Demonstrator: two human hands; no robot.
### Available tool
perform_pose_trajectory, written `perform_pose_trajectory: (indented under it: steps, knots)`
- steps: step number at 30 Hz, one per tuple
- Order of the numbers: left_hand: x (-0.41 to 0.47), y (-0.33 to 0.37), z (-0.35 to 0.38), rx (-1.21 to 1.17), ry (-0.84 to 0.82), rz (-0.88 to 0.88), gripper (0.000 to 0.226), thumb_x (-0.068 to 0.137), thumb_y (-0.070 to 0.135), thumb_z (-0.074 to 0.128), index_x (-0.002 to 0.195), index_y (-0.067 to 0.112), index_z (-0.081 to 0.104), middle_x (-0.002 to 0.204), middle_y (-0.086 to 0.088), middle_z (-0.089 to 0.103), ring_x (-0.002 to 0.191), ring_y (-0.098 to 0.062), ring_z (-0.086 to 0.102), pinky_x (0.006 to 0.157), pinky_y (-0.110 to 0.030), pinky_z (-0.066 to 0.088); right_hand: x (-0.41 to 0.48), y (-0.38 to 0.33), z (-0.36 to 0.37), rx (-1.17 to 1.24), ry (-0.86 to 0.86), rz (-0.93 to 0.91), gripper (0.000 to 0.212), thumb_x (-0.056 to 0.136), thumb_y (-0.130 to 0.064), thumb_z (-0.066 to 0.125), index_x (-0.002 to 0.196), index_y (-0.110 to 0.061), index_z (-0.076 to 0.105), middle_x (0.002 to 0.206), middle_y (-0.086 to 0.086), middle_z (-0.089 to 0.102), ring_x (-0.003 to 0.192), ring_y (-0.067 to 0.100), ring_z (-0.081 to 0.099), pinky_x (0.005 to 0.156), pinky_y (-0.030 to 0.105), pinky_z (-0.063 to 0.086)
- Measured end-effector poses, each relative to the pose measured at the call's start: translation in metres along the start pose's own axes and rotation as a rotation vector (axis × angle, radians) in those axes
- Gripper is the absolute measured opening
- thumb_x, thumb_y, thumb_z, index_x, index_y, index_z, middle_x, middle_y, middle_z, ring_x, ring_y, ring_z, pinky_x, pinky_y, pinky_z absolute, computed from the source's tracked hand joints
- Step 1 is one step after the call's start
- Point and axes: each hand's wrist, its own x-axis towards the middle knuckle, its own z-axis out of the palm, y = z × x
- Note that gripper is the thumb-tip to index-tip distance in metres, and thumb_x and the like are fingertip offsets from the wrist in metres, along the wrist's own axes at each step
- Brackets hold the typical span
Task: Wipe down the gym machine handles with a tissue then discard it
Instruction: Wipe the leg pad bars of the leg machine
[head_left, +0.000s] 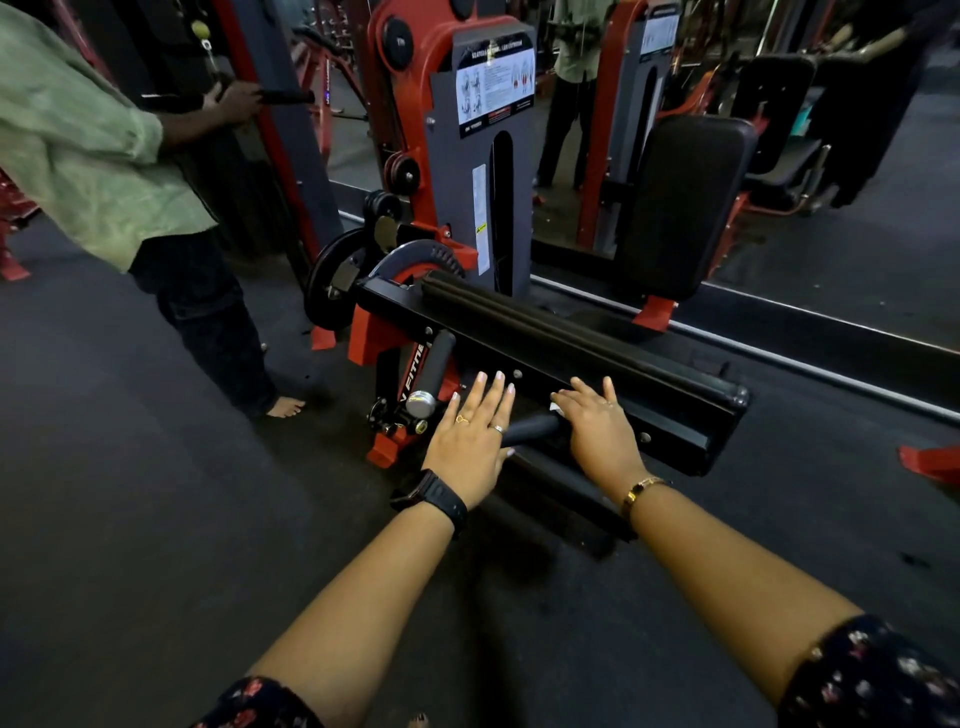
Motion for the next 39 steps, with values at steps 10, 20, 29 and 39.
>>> perform_pose_trajectory:
  steps: [10,20,29,39]
  knots:
    - [0.000,-0.001,-0.002,-0.044,-0.030,-0.002,0.077,0.100,0.040,0.043,0.154,0.013,-0.006,0.162,-0.005,-0.010,0.149,-0.023,-0.012,0.120,-0.039,0.001,-0.021,0.007,0.001,-0.045,0.045,-0.001,0.079,0.071,0.021,0.063,0.142,-0.005,0.041,0.148,0.016,0.040,0.140,0.029,0.033,0.115,0.042,0.008]
    - [0.010,-0.008,-0.013,-1.063,-0.216,-0.175,0.064,0.101,0.013,0.043,0.153,0.009,0.007,0.162,-0.006,0.004,0.149,-0.016,0.001,0.116,-0.024,0.005,-0.055,-0.060,0.015,0.418,0.057,0.276,0.092,0.068,0.030,0.032,0.151,-0.007,0.015,0.159,0.007,0.004,0.146,0.017,-0.006,0.120,0.034,-0.005]
    - [0.005,-0.019,-0.032,-1.891,-0.248,-0.491,0.052,0.102,0.024,0.014,0.147,0.007,0.033,0.153,-0.012,0.034,0.141,-0.022,0.034,0.110,-0.026,0.023,-0.066,-0.166,0.007,0.837,-0.042,0.238,0.068,0.082,0.022,0.038,0.145,-0.004,0.033,0.149,-0.004,0.023,0.143,0.010,0.015,0.114,0.010,0.006]
    - [-0.016,-0.019,-0.028,-1.875,-0.154,-0.300,0.037,0.096,0.041,0.039,0.115,0.025,0.066,0.138,-0.011,0.055,0.131,-0.018,0.045,0.114,-0.035,0.028,-0.065,-0.144,-0.042,1.994,0.237,0.971,0.055,0.072,0.007,0.033,0.121,0.003,0.056,0.119,0.023,0.063,0.113,0.033,0.060,0.090,0.037,0.051]
